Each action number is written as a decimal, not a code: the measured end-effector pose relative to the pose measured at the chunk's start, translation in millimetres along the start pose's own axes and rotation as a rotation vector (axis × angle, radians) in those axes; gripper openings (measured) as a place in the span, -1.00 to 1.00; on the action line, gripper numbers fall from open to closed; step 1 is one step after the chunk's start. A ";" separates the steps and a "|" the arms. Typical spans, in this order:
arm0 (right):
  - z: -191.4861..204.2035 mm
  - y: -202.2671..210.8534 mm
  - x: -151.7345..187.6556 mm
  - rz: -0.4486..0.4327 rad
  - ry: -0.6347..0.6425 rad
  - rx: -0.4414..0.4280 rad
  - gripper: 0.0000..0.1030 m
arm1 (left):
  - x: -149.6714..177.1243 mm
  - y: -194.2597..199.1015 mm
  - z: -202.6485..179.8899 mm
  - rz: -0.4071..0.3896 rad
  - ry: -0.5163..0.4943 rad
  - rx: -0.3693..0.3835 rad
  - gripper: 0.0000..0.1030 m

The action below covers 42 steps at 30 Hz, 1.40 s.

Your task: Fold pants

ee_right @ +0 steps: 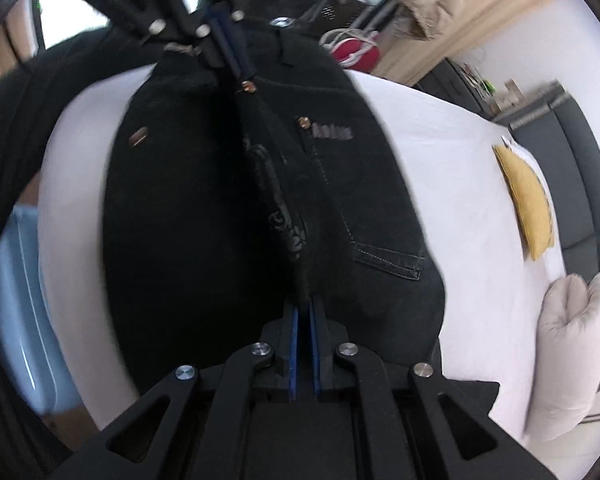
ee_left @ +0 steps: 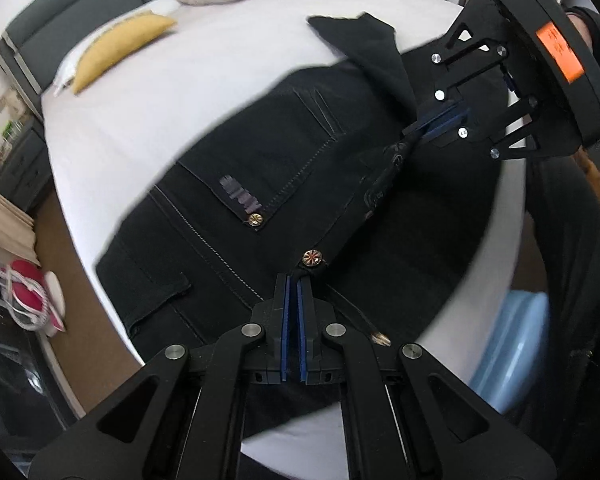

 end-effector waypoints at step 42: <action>89.7 -27.9 -14.1 0.108 0.169 0.211 -0.85 | 2.0 42.0 -15.7 -0.018 0.111 0.105 -0.81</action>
Point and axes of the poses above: each gripper's, at about its wrist camera, not at the fingertips, and y roughly against the way its jaws point, z to its left, x to its underside, the point moved 6 cm from there along -y, roughly the way its jaws point
